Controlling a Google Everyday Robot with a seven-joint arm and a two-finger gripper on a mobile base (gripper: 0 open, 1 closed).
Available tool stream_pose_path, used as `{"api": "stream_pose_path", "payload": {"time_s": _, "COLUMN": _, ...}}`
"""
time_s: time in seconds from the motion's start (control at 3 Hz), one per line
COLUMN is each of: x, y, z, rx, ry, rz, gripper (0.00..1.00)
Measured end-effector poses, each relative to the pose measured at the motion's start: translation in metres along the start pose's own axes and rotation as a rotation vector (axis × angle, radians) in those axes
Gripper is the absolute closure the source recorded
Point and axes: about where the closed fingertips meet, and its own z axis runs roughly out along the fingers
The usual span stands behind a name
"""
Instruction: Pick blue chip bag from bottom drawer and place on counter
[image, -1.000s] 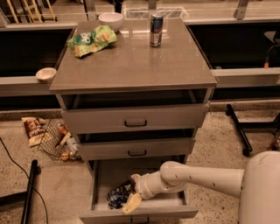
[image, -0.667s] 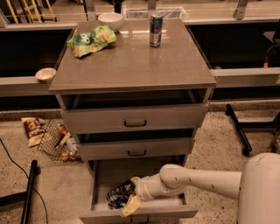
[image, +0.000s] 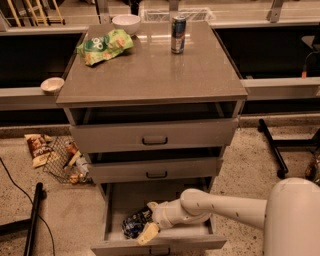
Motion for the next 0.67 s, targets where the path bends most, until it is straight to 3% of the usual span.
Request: {"api": "stream_pose_path", "payload": {"time_s": 0.67, "x": 0.037, "y": -0.045, "z": 0.088, "rx": -0.079, "ry": -0.137, "rz": -0.032, "gripper": 0.00}}
